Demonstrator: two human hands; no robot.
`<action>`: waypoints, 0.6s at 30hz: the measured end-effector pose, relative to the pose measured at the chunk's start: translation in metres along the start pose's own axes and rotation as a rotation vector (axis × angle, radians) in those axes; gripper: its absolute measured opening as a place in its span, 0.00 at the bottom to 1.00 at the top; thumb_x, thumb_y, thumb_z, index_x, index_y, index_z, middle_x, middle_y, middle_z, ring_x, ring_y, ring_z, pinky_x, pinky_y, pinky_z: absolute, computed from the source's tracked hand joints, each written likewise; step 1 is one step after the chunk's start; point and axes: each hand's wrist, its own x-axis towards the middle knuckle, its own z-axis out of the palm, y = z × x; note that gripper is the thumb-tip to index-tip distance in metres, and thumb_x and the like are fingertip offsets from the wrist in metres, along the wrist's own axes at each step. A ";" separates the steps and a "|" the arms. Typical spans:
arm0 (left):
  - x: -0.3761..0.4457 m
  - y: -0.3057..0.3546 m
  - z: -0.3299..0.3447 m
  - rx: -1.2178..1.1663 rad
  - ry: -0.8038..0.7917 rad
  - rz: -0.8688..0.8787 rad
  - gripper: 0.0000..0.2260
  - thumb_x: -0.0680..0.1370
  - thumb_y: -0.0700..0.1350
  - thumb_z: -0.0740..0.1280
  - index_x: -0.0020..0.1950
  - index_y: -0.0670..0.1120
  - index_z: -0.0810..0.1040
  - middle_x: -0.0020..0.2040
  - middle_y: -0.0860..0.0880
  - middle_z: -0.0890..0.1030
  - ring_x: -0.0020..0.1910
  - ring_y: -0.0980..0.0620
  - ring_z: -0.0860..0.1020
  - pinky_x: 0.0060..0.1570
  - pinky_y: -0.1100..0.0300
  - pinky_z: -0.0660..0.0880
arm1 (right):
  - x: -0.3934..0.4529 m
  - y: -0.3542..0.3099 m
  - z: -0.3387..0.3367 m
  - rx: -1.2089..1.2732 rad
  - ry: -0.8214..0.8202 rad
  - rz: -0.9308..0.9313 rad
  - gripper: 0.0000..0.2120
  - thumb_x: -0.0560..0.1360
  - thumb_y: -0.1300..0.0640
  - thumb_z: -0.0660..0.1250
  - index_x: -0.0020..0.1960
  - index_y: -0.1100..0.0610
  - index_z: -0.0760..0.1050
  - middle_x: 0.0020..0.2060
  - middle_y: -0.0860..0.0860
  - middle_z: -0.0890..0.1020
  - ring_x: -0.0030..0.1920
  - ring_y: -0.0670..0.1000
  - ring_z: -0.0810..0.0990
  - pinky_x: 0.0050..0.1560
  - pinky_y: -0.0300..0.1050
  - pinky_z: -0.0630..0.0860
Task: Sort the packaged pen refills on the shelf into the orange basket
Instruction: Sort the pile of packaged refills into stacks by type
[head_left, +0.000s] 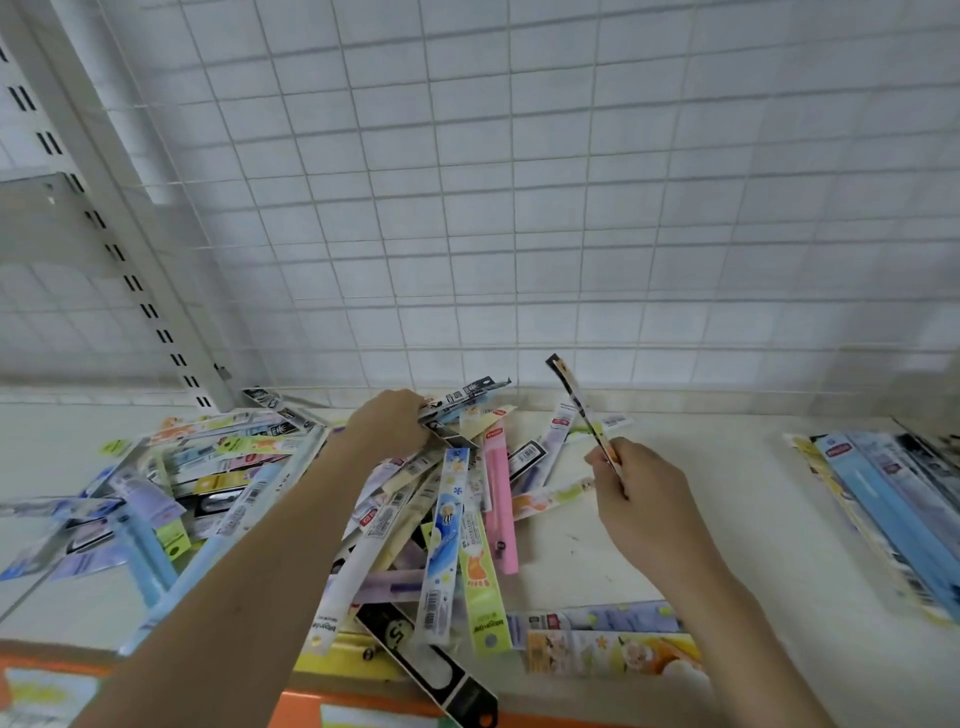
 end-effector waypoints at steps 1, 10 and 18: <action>0.001 0.000 0.000 0.003 0.010 -0.001 0.10 0.74 0.43 0.63 0.34 0.46 0.68 0.34 0.48 0.74 0.39 0.44 0.74 0.37 0.58 0.69 | -0.001 -0.001 -0.001 0.003 -0.002 0.004 0.11 0.80 0.58 0.56 0.51 0.63 0.74 0.41 0.56 0.77 0.36 0.55 0.74 0.35 0.45 0.69; -0.011 0.013 -0.030 0.008 0.270 0.079 0.17 0.79 0.52 0.62 0.34 0.45 0.67 0.34 0.49 0.66 0.36 0.46 0.70 0.36 0.58 0.65 | -0.007 0.004 -0.018 -0.005 -0.040 0.044 0.12 0.81 0.57 0.55 0.52 0.64 0.73 0.42 0.59 0.80 0.39 0.62 0.76 0.40 0.54 0.75; -0.077 0.024 -0.039 -0.258 0.336 0.069 0.09 0.81 0.48 0.58 0.47 0.44 0.71 0.40 0.43 0.82 0.32 0.44 0.75 0.35 0.54 0.74 | -0.026 0.010 -0.036 0.004 -0.011 0.088 0.09 0.80 0.58 0.55 0.51 0.60 0.73 0.36 0.45 0.77 0.40 0.57 0.78 0.43 0.52 0.75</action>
